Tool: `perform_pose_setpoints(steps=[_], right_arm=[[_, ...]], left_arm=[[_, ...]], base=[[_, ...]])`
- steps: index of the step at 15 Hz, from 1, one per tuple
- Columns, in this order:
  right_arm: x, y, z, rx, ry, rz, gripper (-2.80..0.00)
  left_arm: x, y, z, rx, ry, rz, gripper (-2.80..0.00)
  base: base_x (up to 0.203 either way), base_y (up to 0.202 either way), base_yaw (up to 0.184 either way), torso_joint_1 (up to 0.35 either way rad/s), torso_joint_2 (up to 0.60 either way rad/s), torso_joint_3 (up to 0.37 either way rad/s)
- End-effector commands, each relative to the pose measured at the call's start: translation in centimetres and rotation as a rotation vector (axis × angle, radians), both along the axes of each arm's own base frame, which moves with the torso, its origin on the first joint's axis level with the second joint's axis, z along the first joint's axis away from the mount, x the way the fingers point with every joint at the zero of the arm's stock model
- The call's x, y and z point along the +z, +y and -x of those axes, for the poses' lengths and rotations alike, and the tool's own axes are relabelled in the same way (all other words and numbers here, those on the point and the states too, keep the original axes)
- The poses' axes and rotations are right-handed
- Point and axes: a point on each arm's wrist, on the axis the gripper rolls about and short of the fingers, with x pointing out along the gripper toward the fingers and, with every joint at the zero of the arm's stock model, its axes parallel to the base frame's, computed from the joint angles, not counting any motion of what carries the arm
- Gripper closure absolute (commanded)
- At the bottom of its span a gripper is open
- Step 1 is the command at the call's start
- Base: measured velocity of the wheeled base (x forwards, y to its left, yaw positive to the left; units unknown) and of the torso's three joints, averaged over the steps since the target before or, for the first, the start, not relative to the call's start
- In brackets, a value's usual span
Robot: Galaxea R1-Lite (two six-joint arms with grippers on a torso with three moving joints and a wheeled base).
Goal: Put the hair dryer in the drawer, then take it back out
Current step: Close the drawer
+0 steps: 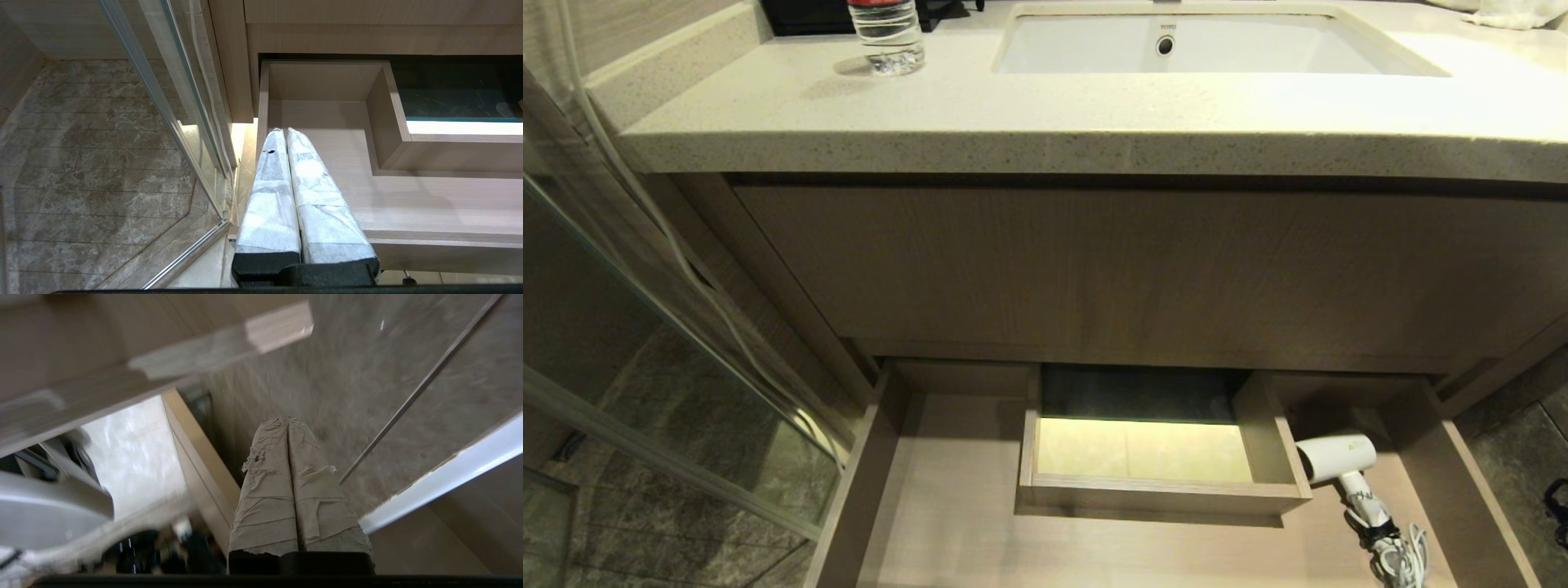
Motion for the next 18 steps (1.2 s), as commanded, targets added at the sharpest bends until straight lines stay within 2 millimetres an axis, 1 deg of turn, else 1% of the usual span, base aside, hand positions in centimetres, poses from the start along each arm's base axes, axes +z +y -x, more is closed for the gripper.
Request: perform_pose_setpoints(steps=[1, 7, 9, 18], right_arm=[[-2.6, -0.8, -0.4, -0.023, 0.115, -0.042, 0.0], [-4.9, -1.0, -0.4, -0.018, 0.225, -0.102, 0.0], [-5.5, -0.9, -0.1, -0.023, 0.28, -0.09, 0.0], [-7.2, -1.2, -0.5, 0.006, 0.35, -0.126, 0.0]], left_arm=[[0.0, 0.0, 0.0, 0.0, 0.0, 0.0, 0.0], [0.0, 0.0, 0.0, 0.0, 0.0, 0.0, 0.0], [0.0, 0.0, 0.0, 0.0, 0.0, 0.0, 0.0], [0.0, 0.0, 0.0, 0.0, 0.0, 0.0, 0.0]], base=[[0.0, 0.0, 0.0, 0.0, 0.0, 0.0], [0.0, 0.0, 0.0, 0.0, 0.0, 0.0], [0.0, 0.0, 0.0, 0.0, 0.0, 0.0], [0.0, 0.0, 0.0, 0.0, 0.0, 0.0]])
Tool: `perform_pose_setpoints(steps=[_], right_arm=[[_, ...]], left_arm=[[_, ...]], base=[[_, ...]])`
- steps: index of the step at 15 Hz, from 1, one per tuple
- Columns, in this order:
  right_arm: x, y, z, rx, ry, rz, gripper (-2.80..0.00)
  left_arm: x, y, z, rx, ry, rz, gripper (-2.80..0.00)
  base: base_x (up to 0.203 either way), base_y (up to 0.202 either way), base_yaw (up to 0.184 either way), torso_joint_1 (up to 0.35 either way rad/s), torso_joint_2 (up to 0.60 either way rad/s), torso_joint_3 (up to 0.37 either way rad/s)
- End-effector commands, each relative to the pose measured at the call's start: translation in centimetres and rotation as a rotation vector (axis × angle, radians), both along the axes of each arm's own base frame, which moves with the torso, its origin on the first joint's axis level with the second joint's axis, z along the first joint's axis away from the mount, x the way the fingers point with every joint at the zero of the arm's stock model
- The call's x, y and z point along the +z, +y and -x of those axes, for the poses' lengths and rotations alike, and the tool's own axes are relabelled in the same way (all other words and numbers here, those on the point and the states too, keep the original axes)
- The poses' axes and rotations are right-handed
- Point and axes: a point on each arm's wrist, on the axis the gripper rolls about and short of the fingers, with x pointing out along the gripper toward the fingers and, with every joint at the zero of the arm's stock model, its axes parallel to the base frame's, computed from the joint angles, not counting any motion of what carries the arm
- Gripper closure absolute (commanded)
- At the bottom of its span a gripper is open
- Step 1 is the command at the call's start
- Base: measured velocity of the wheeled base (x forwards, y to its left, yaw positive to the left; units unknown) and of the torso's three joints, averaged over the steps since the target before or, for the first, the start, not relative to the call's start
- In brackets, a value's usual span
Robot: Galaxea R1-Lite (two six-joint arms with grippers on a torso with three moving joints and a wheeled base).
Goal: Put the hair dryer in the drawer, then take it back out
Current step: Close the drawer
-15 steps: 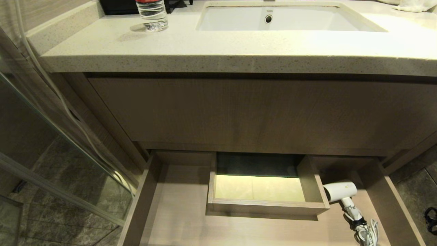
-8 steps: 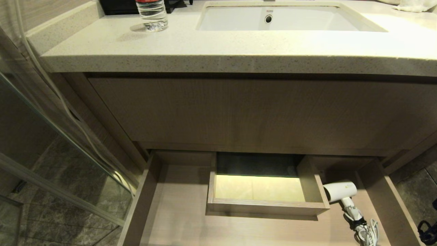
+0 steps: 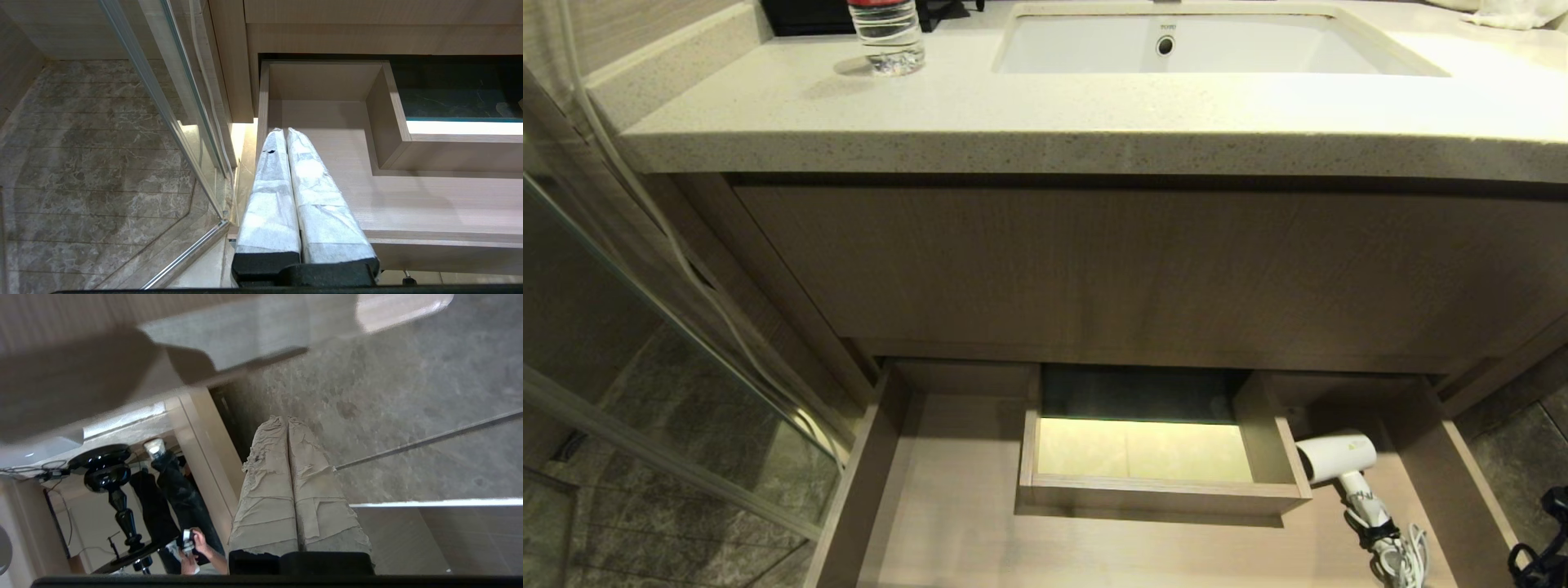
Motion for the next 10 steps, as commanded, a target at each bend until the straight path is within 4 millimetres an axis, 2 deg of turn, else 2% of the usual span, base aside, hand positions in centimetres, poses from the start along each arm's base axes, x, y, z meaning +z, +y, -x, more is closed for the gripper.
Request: perform_pose_setpoints(steps=[1, 10], right_arm=[[-0.7, -0.2, -0.2, 0.001, 0.021, -0.01, 0.0], [-1.9, -0.8, -1.7, 0.009, 0.004, -0.007, 0.0]], left_arm=[[0.0, 0.0, 0.0, 0.0, 0.0, 0.0, 0.0], [0.0, 0.0, 0.0, 0.0, 0.0, 0.0, 0.0]], base=[[0.0, 0.0, 0.0, 0.0, 0.0, 0.0], [0.0, 0.0, 0.0, 0.0, 0.0, 0.0]])
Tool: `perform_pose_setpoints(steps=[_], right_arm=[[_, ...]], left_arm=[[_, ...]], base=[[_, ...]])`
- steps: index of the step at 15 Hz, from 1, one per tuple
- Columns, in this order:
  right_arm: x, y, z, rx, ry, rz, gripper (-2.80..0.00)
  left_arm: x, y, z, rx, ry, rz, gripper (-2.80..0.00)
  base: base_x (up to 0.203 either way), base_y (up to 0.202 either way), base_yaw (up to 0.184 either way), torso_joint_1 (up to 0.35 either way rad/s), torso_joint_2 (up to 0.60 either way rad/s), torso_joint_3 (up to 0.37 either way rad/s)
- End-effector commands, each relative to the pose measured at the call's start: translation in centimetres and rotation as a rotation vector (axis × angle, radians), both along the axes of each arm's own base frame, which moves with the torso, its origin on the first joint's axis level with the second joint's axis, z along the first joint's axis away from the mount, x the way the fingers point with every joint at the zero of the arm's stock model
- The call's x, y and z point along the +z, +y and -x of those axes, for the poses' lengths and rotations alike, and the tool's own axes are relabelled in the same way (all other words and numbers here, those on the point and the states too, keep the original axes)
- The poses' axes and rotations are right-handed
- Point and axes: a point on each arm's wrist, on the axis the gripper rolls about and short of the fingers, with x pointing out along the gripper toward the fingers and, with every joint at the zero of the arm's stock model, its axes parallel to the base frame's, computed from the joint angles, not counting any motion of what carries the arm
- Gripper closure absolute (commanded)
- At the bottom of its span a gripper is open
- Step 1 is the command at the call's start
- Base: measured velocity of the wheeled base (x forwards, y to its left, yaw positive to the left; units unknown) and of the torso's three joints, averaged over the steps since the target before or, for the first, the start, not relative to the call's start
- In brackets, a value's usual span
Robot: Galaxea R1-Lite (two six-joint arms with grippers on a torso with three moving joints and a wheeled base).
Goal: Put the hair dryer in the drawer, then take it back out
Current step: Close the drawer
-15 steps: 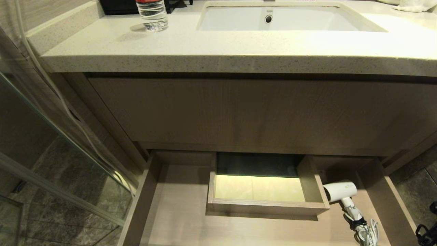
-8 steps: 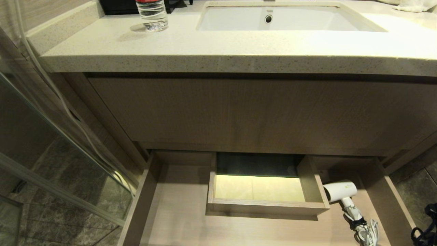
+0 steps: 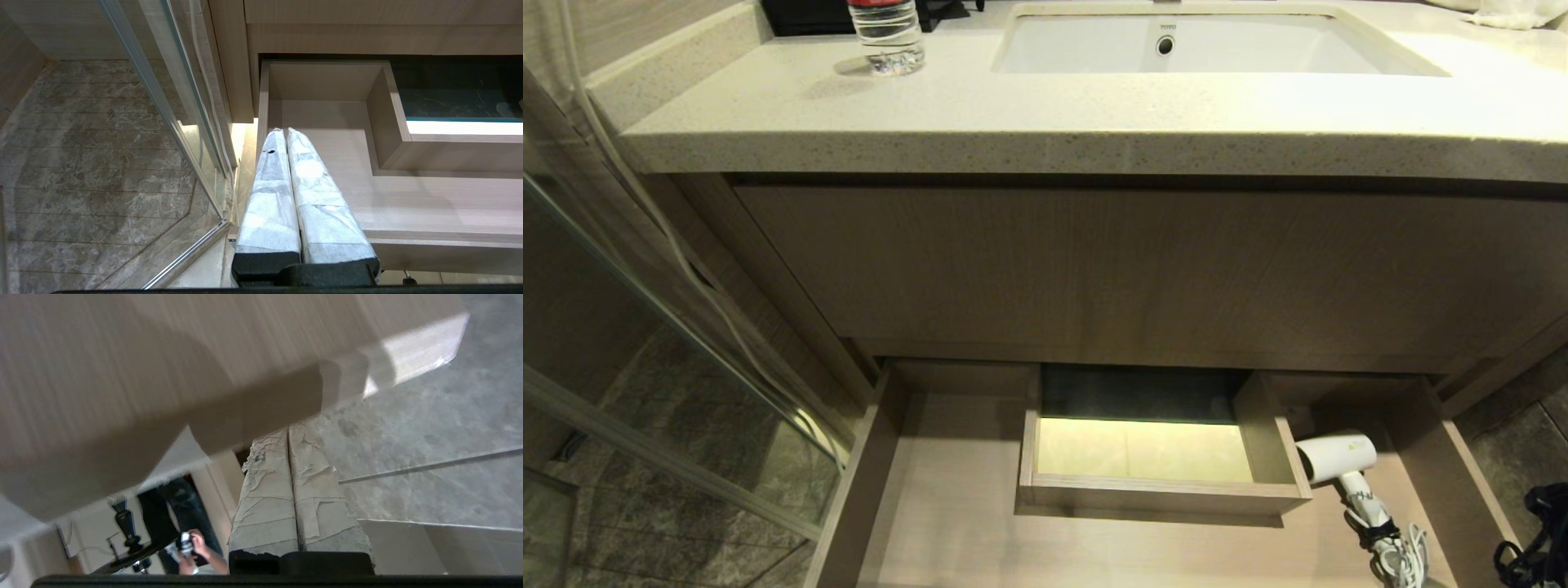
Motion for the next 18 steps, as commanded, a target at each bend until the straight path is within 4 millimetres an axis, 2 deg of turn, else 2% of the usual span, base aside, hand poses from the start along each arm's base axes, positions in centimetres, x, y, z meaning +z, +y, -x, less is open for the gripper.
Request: perform_pose_setpoints(steps=[1, 6, 12, 18], right_arm=[[-0.4, -0.2, -0.4, 0.006, -0.017, 0.008, 0.0], [-0.1, -0.5, -2.0, 0.023, -0.151, 0.043, 0.0], [0.8, -0.5, -2.1, 0.027, -0.201, 0.044, 0.0], [2.7, -0.5, -3.4, 0.073, -0.394, 0.066, 0.0]], left_arm=[[0.0, 0.0, 0.0, 0.0, 0.0, 0.001, 0.0], [0.0, 0.0, 0.0, 0.0, 0.0, 0.001, 0.0], [0.0, 0.0, 0.0, 0.0, 0.0, 0.001, 0.0], [0.0, 0.0, 0.0, 0.0, 0.0, 0.001, 0.0]], base=[[0.0, 0.0, 0.0, 0.0, 0.0, 0.0], [0.0, 0.0, 0.0, 0.0, 0.0, 0.0], [0.0, 0.0, 0.0, 0.0, 0.0, 0.0], [0.0, 0.0, 0.0, 0.0, 0.0, 0.0]])
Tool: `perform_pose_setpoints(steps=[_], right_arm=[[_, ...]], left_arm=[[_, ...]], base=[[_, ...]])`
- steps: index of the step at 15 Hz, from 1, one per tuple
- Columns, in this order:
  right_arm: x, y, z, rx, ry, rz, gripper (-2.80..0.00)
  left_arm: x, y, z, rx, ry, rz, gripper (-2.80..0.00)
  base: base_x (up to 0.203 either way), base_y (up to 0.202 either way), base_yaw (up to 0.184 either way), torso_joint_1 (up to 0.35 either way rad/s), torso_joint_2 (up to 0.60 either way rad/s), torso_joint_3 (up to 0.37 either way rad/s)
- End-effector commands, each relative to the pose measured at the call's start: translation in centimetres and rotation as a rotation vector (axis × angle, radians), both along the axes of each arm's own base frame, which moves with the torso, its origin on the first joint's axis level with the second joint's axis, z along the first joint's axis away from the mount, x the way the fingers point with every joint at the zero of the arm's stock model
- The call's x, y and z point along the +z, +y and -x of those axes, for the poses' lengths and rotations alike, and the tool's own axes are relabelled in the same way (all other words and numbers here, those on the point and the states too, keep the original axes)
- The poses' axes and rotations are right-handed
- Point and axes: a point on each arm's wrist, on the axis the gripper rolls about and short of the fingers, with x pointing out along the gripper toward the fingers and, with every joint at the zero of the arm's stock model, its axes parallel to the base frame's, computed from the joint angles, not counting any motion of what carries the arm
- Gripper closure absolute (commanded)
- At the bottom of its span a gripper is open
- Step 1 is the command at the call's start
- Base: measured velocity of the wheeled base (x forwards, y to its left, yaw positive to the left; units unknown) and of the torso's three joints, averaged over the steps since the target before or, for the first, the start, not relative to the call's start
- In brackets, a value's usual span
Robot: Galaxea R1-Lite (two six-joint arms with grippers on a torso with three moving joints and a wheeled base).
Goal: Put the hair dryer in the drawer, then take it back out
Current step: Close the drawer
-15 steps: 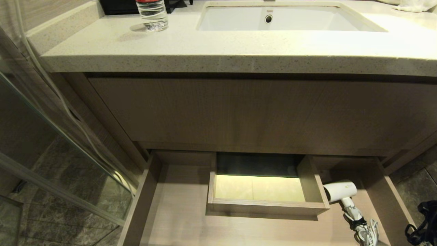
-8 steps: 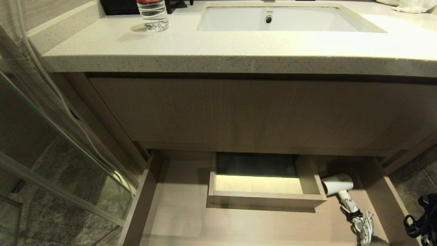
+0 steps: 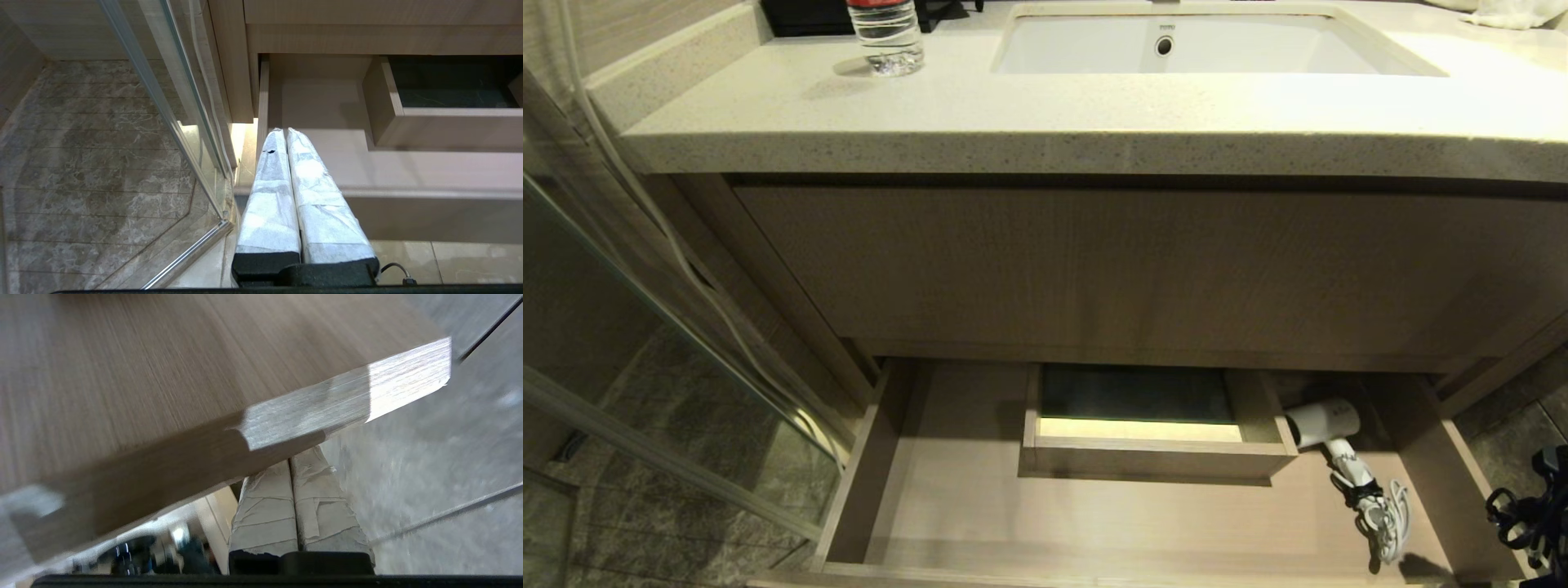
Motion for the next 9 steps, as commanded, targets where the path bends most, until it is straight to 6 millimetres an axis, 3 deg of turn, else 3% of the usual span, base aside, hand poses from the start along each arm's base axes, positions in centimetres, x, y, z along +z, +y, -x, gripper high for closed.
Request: perform_pose_setpoints(steps=[1, 6, 9], right_arm=[[1.2, 0.0, -0.7, 0.025, -0.086, 0.03, 0.0], [3.2, 0.4, -2.9, 0.109, -0.326, 0.079, 0.0], [4.9, 1.8, -4.8, 0.189, -0.503, 0.116, 0.0]], left_arm=[[0.0, 0.0, 0.0, 0.0, 0.0, 0.0, 0.0], [0.0, 0.0, 0.0, 0.0, 0.0, 0.0, 0.0], [0.0, 0.0, 0.0, 0.0, 0.0, 0.0, 0.0]], base=[[0.0, 0.0, 0.0, 0.0, 0.0, 0.0], [0.0, 0.0, 0.0, 0.0, 0.0, 0.0], [0.0, 0.0, 0.0, 0.0, 0.0, 0.0]])
